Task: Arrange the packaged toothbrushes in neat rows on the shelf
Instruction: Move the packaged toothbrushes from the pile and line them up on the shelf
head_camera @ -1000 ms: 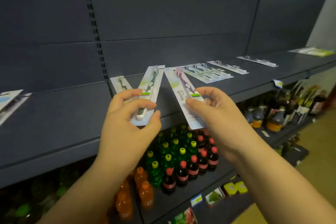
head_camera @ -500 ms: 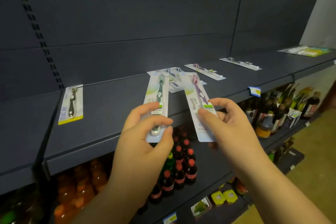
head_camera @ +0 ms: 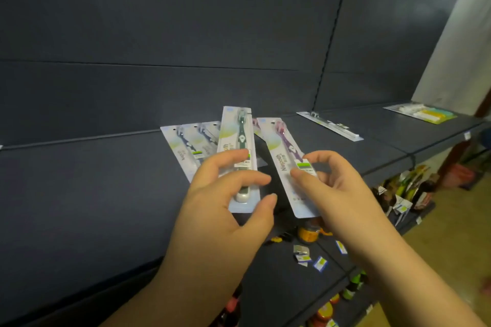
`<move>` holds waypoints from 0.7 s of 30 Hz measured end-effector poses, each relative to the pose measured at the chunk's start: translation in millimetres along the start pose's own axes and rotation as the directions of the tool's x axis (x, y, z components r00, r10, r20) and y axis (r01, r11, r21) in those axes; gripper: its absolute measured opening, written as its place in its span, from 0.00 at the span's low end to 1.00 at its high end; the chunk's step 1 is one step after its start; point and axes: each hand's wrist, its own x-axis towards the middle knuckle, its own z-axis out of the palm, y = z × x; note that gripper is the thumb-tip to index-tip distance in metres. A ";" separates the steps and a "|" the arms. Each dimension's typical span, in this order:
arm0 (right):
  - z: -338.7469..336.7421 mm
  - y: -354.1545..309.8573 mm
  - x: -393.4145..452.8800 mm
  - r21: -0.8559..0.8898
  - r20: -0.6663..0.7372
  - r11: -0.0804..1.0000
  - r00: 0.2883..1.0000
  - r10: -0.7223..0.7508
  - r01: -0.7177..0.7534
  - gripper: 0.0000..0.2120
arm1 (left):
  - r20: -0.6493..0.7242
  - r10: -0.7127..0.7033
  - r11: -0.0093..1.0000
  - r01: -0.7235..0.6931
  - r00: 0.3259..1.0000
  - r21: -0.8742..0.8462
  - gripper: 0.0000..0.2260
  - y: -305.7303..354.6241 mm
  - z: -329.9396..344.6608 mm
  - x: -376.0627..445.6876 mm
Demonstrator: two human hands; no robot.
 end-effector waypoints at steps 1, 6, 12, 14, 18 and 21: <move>-5.8 3.5 8.8 -0.002 0.009 1.000 1.000 -0.001 0.001 0.11 | 0.003 0.018 1.000 -0.019 1.000 0.022 0.07 -1.6 7.3 6.0; -33.8 13.9 57.6 -0.070 0.049 0.998 0.999 -0.007 0.010 0.07 | 0.025 0.034 0.999 -0.035 0.999 0.026 0.08 -7.8 43.4 29.1; -70.5 35.6 135.2 -0.318 0.146 0.944 0.988 -0.043 0.088 0.06 | -0.010 0.034 0.996 -0.033 0.999 0.089 0.08 -6.8 95.7 57.5; -83.2 43.3 161.4 -0.457 0.199 0.876 0.978 -0.070 0.155 0.09 | -0.040 0.042 0.991 -0.036 0.998 0.131 0.08 -4.1 114.1 67.3; -98.9 48.2 207.9 -0.735 0.321 0.618 0.946 -0.047 0.280 0.15 | -0.102 -0.008 0.976 0.030 0.995 0.217 0.06 -0.1 152.6 87.0; -102.2 50.7 237.5 -0.783 0.429 0.480 0.902 -0.041 0.395 0.17 | -0.174 -0.070 0.952 0.118 0.982 0.282 0.06 -1.0 184.9 104.3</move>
